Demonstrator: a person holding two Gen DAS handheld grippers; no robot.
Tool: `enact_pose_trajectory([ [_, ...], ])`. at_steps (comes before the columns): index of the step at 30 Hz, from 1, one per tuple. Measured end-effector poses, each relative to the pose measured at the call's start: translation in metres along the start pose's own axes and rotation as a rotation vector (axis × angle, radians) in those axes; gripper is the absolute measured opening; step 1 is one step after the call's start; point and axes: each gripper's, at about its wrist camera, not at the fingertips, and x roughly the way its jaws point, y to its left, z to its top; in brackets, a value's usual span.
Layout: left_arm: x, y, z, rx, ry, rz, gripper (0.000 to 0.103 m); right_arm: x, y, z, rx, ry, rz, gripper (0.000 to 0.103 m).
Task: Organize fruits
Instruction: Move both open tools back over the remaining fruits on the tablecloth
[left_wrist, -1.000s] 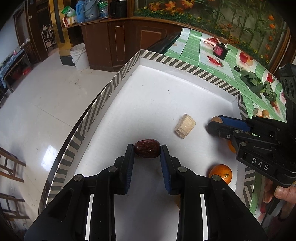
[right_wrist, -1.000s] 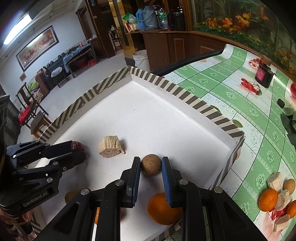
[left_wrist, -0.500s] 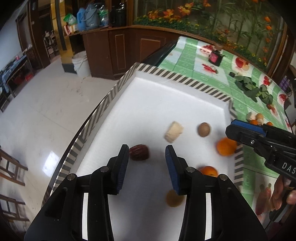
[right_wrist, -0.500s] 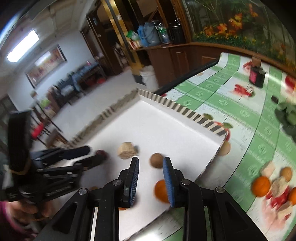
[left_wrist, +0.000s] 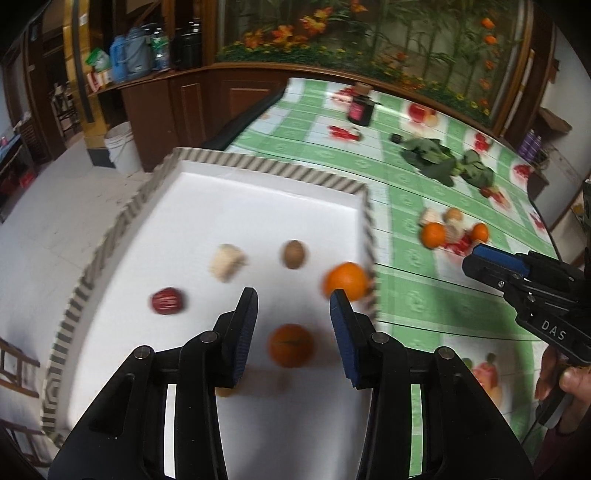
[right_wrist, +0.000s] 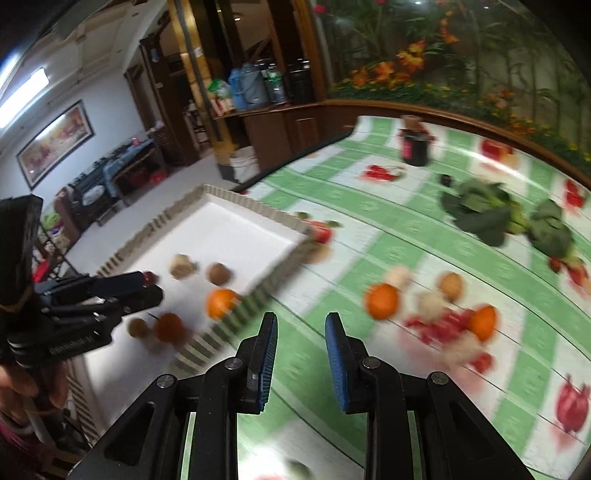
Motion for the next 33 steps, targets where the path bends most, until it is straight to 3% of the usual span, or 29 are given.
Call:
enact_pose_trajectory([
  [8, 0.007, -0.052, 0.007, 0.076, 0.026, -0.078, 0.040, -0.022, -0.062, -0.027, 0.090, 0.010, -0.106, 0.026],
  [14, 0.017, -0.087, 0.014, 0.137, 0.044, -0.099, 0.040, -0.018, -0.090, -0.037, 0.121, 0.040, -0.124, 0.026],
  [19, 0.029, -0.103, 0.017, 0.157, 0.075, -0.111, 0.040, -0.010, -0.102, -0.037, 0.139, 0.043, -0.118, 0.027],
  [21, 0.033, -0.107, 0.019, 0.162, 0.082, -0.113, 0.040, -0.006, -0.104, -0.035, 0.145, 0.049, -0.123, 0.036],
  [33, 0.041, -0.118, 0.022, 0.149, 0.075, -0.109, 0.040, -0.008, -0.106, -0.031, 0.197, 0.017, -0.099, 0.036],
])
